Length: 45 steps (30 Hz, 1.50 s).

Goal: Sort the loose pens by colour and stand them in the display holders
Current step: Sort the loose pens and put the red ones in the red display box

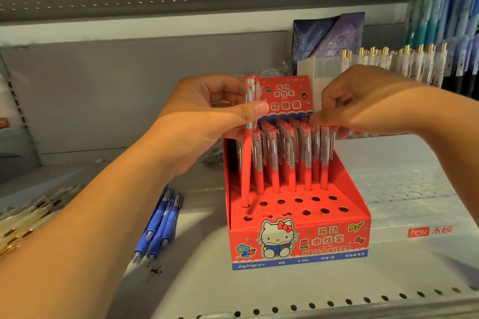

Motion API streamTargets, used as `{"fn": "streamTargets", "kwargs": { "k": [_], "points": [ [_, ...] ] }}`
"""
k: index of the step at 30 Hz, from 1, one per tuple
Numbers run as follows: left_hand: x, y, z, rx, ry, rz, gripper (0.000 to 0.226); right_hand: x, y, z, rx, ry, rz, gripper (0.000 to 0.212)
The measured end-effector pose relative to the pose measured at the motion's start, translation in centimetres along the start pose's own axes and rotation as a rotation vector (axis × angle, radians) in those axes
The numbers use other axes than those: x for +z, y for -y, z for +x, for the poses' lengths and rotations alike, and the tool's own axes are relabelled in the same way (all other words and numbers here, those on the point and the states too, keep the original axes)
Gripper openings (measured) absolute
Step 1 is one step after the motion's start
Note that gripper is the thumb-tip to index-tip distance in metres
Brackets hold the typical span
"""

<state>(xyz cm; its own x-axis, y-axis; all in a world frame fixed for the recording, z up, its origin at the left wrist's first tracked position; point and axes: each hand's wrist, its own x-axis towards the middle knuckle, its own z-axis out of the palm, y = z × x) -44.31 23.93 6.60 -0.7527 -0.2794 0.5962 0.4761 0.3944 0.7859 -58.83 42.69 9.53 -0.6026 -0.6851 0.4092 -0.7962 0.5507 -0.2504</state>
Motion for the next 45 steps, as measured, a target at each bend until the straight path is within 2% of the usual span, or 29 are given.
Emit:
{"fn": "streamTargets", "kwargs": {
  "k": [2,3,5,7,9,12,15,21,23,26,28,31,35,40,45],
  "points": [
    [0.1,0.1,0.0,0.003,-0.003,0.009,0.033,-0.1,0.2,0.0,-0.041,-0.121,-0.040,0.021],
    [0.2,0.1,0.0,0.007,-0.002,0.008,0.031,0.1,0.4,-0.1,-0.074,-0.204,0.015,0.014],
    [0.2,0.1,0.2,0.015,-0.014,-0.009,0.029,0.9,1.4,-0.4,-0.177,-0.306,0.315,0.007],
    [0.1,0.1,0.3,0.032,-0.043,-0.029,0.029,2.1,2.8,-0.9,-0.303,-0.282,0.668,0.007],
    [0.0,0.1,0.4,0.055,-0.073,-0.018,0.028,3.3,4.0,-1.4,-0.382,-0.222,0.859,0.017],
    [0.0,0.2,0.4,0.062,-0.097,-0.016,0.028,4.9,5.1,-1.6,-0.405,-0.148,1.007,0.032],
    [0.2,0.4,0.5,0.061,-0.092,-0.034,0.029,5.8,5.6,-1.5,-0.371,-0.149,1.104,0.039],
    [0.6,0.4,0.3,0.035,-0.074,-0.055,0.030,6.4,5.5,-1.3,-0.340,-0.129,1.148,0.040],
    [0.5,0.5,0.6,0.007,-0.126,-0.010,0.028,6.6,5.5,-1.2,-0.325,-0.143,1.133,0.040],
    [-0.5,1.0,1.6,-0.170,-0.318,0.114,0.017,6.9,5.3,-1.2,-0.331,-0.173,1.064,0.048],
    [-1.0,1.7,1.9,-0.340,-0.349,0.242,0.011,7.2,5.2,-1.2,-0.360,-0.184,0.984,0.059],
    [-1.1,2.8,1.5,-0.554,-0.248,0.324,0.003,7.5,5.3,-1.2,-0.387,-0.193,0.911,0.064],
    [-1.0,3.5,0.9,-0.745,-0.008,0.294,0.027,7.9,5.4,-1.2,-0.392,-0.177,0.893,0.062],
    [-1.1,3.6,0.5,-0.765,0.116,0.255,0.030,8.1,5.7,-1.4,-0.375,-0.133,0.885,0.060],
    [-1.2,3.9,0.7,-0.719,0.172,0.232,0.034,8.4,5.7,-1.6,-0.383,0.012,0.757,0.055]
  ]
}}
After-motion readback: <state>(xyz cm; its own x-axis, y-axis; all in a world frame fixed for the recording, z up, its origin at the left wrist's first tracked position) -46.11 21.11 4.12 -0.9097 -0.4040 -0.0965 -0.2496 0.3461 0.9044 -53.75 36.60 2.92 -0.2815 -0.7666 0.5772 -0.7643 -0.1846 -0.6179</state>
